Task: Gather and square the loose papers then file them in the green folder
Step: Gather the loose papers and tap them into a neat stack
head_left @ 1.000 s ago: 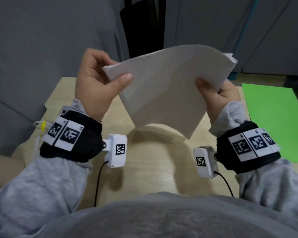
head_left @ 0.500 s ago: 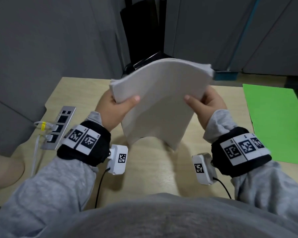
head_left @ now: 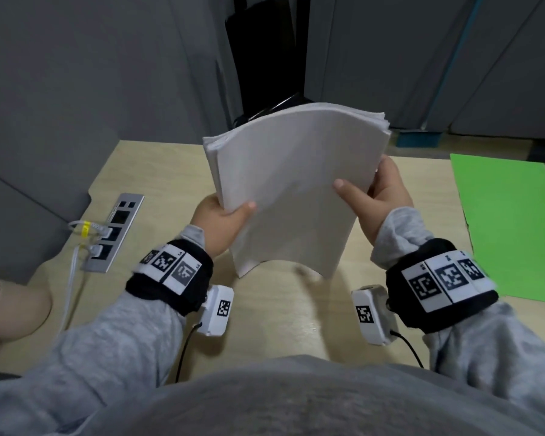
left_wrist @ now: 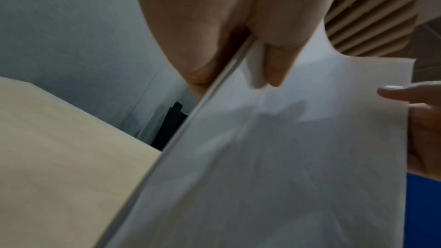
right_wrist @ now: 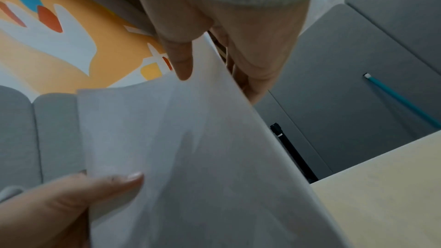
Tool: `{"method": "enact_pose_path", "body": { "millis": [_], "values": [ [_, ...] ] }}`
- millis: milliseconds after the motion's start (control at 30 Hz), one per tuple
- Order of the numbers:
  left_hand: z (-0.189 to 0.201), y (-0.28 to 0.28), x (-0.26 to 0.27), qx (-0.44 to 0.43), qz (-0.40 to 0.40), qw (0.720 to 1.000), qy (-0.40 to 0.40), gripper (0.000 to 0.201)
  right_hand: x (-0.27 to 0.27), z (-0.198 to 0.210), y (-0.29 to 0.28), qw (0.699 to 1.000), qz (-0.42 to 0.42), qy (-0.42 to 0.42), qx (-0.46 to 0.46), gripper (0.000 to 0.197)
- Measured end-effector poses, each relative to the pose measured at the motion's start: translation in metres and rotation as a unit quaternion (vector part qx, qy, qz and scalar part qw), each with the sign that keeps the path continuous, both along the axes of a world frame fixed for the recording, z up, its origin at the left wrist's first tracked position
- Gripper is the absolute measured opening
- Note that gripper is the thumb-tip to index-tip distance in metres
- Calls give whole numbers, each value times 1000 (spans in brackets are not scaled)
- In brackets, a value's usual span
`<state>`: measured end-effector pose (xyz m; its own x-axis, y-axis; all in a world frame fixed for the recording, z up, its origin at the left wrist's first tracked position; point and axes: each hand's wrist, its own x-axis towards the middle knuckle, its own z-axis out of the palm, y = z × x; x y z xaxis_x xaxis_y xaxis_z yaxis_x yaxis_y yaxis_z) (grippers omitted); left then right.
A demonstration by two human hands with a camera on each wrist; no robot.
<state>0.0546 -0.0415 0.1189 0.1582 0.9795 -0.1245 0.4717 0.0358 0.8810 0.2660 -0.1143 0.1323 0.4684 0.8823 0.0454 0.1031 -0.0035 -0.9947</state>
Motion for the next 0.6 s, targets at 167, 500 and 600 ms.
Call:
{"method": "enact_pose_path", "body": {
  "millis": [167,500,600],
  "values": [
    [22,10,0,116,-36,990,68,10,17,6,6,992,-93,-79,-13,89],
    [42,13,11,274,-290,868,297,29,-9,33,-5,940,133,-298,-101,26],
    [29,26,-3,240,-225,895,301,23,1,26,-7,963,72,-203,-163,8]
  ]
}}
